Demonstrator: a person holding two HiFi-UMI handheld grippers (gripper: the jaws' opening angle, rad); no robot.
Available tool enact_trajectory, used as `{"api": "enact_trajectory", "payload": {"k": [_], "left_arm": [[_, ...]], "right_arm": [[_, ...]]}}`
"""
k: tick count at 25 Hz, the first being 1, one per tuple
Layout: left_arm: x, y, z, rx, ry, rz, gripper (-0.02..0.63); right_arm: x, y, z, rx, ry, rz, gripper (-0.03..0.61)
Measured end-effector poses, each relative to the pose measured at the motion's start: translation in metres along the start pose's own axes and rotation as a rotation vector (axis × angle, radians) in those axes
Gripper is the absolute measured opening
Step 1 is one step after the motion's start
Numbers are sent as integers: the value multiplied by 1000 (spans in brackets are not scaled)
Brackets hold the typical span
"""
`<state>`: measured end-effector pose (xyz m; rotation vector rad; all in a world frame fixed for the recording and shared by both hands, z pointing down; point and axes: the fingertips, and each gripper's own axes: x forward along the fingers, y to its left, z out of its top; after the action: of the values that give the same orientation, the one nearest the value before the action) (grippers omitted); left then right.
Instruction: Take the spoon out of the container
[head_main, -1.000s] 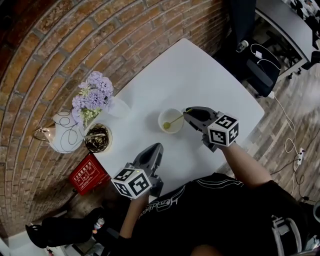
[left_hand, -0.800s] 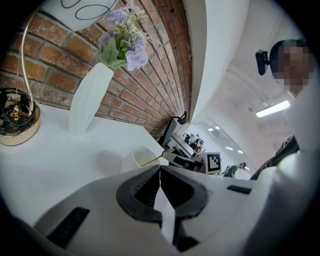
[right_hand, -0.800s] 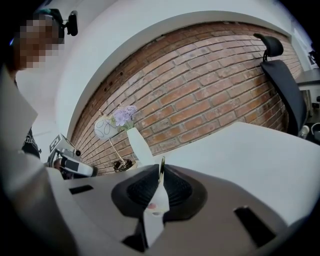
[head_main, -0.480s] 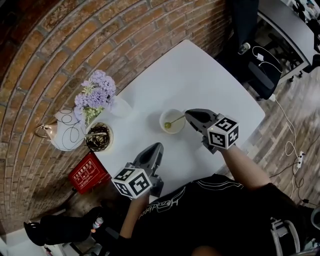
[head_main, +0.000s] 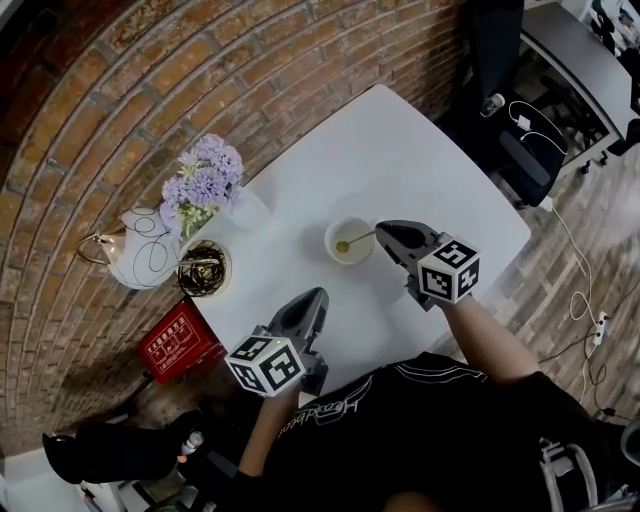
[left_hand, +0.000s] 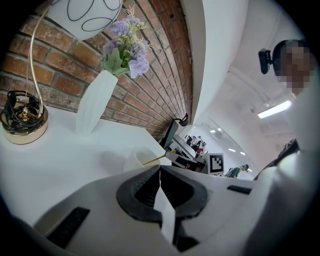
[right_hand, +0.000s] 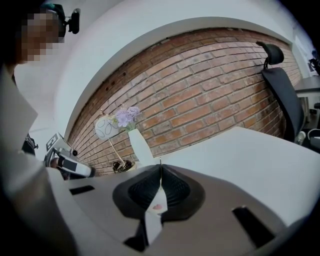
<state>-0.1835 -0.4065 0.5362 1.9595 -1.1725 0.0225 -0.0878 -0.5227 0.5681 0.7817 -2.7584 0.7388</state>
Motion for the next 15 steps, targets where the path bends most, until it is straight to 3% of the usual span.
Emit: {"api": "enact_trajectory", "payload": {"k": [6, 15], "left_arm": [[-17, -9, 3, 10, -25, 0, 5], [-51, -36, 5, 69, -60, -9, 5]], "right_arm": [[-8, 5, 3, 36, -20, -22, 0], [-33, 22, 36, -7, -104, -58, 0]]}}
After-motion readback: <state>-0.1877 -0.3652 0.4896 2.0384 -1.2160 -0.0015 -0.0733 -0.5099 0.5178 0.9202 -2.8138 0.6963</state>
